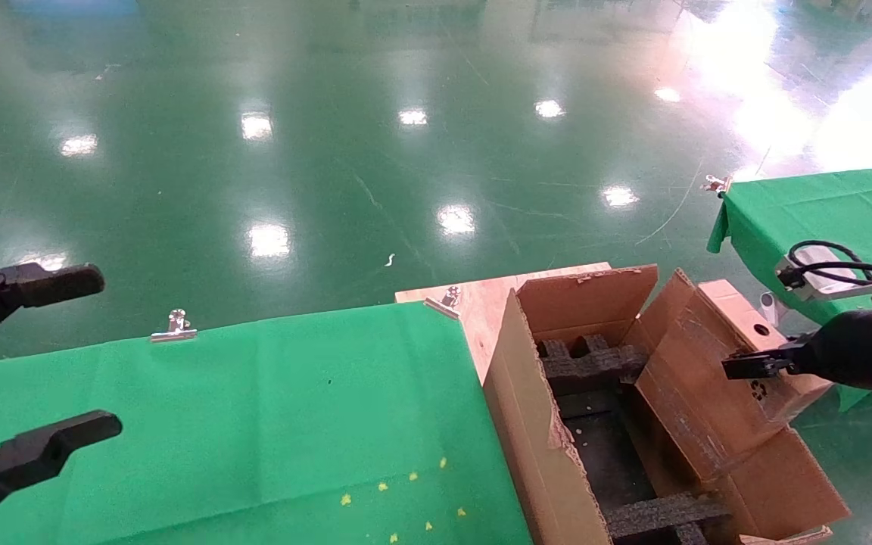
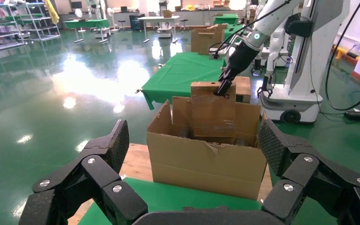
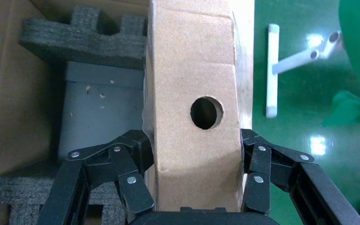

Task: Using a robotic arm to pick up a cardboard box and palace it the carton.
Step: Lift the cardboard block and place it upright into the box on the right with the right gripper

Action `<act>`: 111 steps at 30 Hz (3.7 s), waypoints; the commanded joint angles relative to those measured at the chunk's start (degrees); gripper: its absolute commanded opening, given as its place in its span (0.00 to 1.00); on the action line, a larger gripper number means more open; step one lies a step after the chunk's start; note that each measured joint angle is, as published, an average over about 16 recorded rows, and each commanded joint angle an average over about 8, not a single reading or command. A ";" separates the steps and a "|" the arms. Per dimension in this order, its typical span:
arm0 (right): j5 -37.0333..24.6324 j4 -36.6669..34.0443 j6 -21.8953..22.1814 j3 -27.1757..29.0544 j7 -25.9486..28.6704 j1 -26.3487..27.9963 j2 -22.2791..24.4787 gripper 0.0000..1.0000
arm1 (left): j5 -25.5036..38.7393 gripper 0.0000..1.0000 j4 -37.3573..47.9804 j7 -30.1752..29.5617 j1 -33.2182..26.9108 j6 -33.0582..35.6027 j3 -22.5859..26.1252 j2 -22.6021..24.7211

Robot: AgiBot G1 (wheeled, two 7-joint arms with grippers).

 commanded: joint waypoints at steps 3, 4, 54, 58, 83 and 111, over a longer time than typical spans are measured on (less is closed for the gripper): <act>-1.94 0.13 -0.83 -0.34 3.54 -0.12 -1.04 0.00 | 0.00 1.00 0.00 0.00 0.00 0.00 0.00 0.00; -2.14 0.18 -0.98 -0.40 4.03 -0.16 -1.26 0.00 | 0.00 1.00 0.00 0.00 0.00 0.00 0.00 0.00; -16.50 -0.19 5.82 -4.90 28.96 -8.61 -9.42 0.00 | -0.01 1.00 0.02 0.01 0.01 -0.02 0.00 -0.01; -18.02 -0.39 6.89 -5.50 31.25 -10.14 -10.39 0.00 | -0.01 1.00 0.02 0.01 0.01 -0.02 0.00 -0.01; -20.61 -6.57 10.89 -8.07 37.14 -17.42 -16.82 0.00 | -0.01 1.00 0.02 0.01 0.01 -0.02 0.00 -0.01; -10.15 -23.60 15.35 -9.19 25.35 -23.57 -25.96 0.08 | -0.02 1.00 0.02 0.01 0.01 -0.02 0.00 -0.01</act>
